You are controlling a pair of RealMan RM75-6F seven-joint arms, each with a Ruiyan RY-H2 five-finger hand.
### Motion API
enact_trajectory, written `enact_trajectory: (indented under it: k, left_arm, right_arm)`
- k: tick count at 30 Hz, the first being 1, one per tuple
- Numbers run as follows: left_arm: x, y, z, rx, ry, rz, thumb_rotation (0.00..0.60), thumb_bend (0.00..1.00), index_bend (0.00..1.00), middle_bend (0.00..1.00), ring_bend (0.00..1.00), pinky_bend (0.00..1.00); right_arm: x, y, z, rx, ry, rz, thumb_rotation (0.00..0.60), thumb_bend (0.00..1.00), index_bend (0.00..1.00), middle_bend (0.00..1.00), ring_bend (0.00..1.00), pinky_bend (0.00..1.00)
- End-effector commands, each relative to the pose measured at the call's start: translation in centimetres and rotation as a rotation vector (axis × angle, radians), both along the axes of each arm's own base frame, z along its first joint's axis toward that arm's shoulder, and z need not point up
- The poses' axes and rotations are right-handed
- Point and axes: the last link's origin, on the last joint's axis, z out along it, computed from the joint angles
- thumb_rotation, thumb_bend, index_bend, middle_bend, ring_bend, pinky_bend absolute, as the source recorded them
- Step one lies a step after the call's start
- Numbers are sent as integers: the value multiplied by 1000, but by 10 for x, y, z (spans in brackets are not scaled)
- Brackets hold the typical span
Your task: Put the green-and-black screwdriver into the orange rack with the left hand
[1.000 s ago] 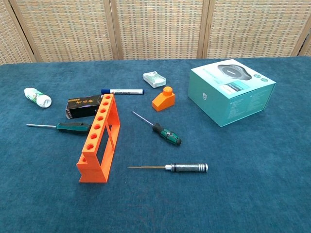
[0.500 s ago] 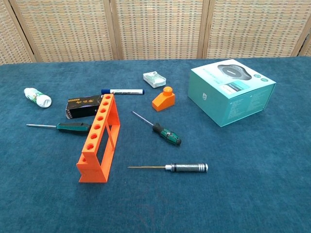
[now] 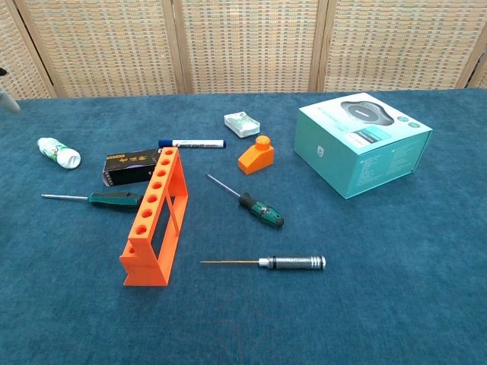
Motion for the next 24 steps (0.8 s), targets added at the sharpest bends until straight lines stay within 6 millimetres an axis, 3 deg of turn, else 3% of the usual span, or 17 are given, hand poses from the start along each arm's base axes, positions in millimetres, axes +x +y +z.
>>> enact_trajectory:
  k: [1, 6, 13, 24]
  left_arm:
    - [4, 12, -13, -32, 13, 2, 600, 265, 285, 0, 0, 0]
    - [11, 36, -46, -111, 79, 17, 600, 267, 289, 0, 0, 0]
    - [21, 51, -73, -144, 108, 33, 600, 267, 338, 0, 0, 0]
    - [27, 54, -97, -186, 131, 50, 600, 266, 363, 0, 0, 0]
  right_arm:
    - [0, 0, 0, 0, -1, 0, 600, 257, 0, 0, 0, 0]
    - [-3, -1, 3, -8, -16, -8, 600, 257, 0, 0, 0, 0]
    - [-5, -2, 6, -10, -32, -14, 600, 257, 0, 0, 0, 0]
    - [-6, -2, 6, -9, -39, -16, 600, 257, 0, 0, 0, 0]
